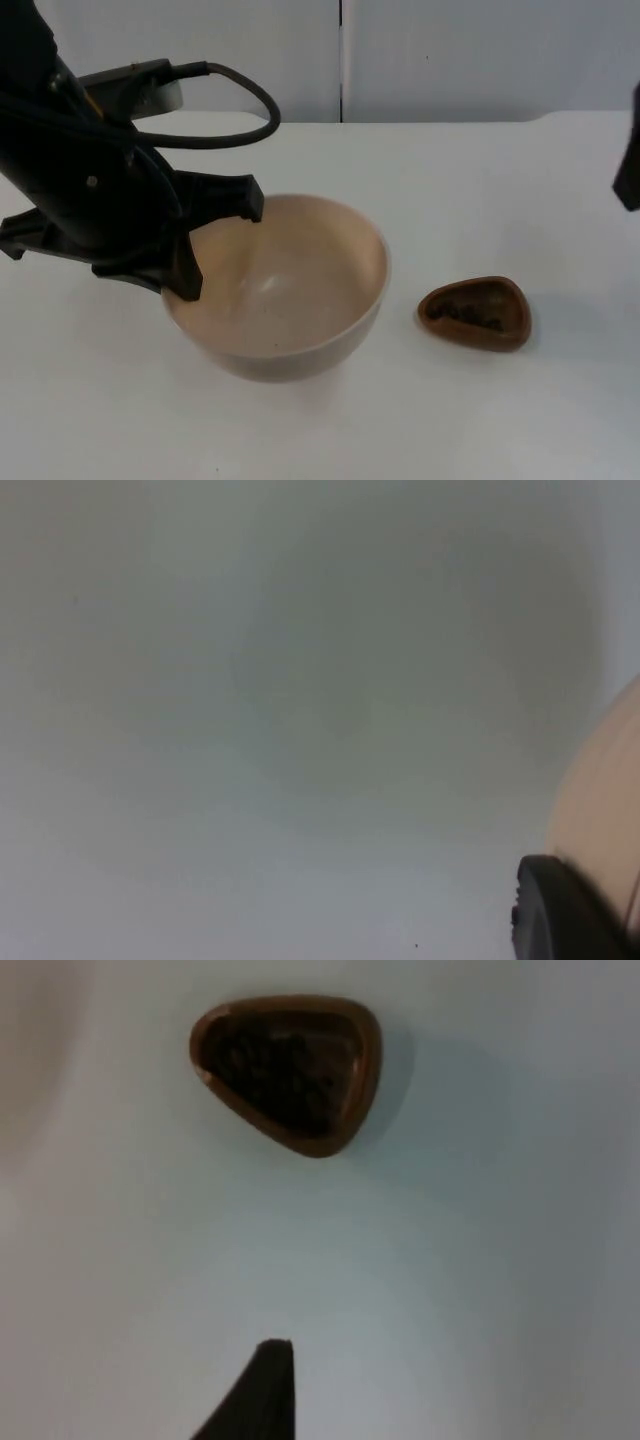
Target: Pick up the bowl with the left hand and pour the coffee beans from the cup into the bowl with the right hand.
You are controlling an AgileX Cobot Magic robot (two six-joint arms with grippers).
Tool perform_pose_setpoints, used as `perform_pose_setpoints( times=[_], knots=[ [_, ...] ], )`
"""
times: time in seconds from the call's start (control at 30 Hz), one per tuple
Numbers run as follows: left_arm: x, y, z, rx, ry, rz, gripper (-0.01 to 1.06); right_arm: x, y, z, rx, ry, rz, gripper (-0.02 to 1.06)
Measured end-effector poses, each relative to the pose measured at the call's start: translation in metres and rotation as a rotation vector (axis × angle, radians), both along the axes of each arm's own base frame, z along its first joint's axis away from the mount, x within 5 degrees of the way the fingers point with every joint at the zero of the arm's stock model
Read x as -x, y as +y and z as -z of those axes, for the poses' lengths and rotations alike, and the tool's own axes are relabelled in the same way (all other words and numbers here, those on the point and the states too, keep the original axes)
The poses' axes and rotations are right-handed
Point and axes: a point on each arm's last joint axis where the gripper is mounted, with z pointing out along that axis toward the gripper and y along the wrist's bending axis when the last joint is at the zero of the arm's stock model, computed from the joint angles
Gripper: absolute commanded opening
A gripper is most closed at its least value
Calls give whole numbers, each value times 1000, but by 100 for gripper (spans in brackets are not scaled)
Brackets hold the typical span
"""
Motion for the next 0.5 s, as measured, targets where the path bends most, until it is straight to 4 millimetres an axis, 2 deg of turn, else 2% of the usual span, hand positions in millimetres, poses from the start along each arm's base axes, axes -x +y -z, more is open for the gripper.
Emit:
perform_pose_setpoints(
  times=[0.07, 0.23, 0.5],
  knots=[
    [0, 0, 0, 0, 0, 0, 0, -5, 7, 3, -1, 9, -2, 104],
    [0, 0, 0, 0, 0, 0, 0, -33, 28, 18, 9, 33, 28, 104],
    [0, 0, 0, 0, 0, 0, 0, -54, 35, 38, 34, 37, 93, 100]
  ],
)
